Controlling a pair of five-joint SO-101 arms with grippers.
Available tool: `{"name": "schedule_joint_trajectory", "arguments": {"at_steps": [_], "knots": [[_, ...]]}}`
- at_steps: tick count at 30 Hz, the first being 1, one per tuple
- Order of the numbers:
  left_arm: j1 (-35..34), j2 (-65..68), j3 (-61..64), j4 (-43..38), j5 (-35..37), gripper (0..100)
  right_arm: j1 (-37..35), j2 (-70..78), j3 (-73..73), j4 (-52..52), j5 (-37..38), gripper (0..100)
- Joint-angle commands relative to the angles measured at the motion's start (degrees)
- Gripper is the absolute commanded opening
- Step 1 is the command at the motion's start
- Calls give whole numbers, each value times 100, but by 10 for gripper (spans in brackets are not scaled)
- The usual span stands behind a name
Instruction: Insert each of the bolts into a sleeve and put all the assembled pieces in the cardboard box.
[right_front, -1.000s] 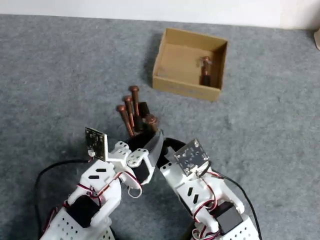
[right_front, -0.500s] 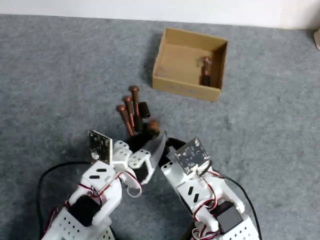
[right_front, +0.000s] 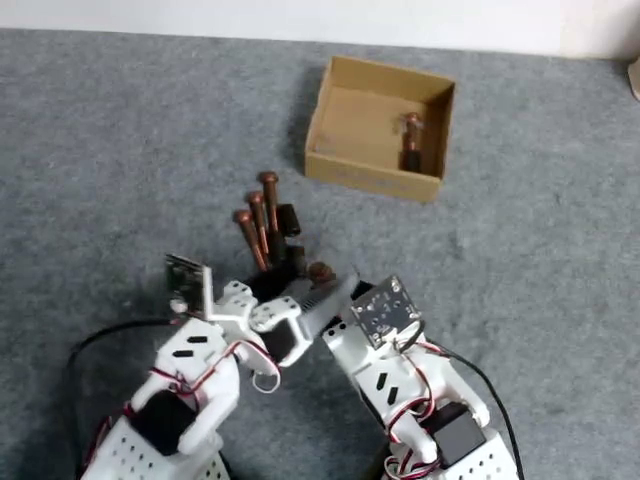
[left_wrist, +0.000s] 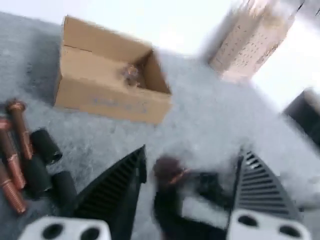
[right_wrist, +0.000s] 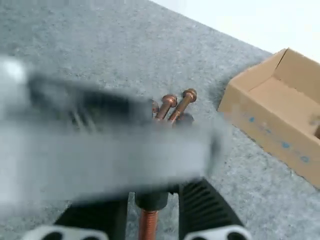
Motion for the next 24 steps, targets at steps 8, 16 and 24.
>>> {"name": "schedule_joint_trajectory", "arguments": {"at_steps": [8,16,24], "knots": [[-1411,-48,-699,255,-923,7,66,-57,101,-233,554,4],[-1886,-40,-629,677,-3086,24,892,-48,154,-505,422,4],[-1895,1042,-637,475,-3279,33,1358,-22,154,-620,141,4]]}}
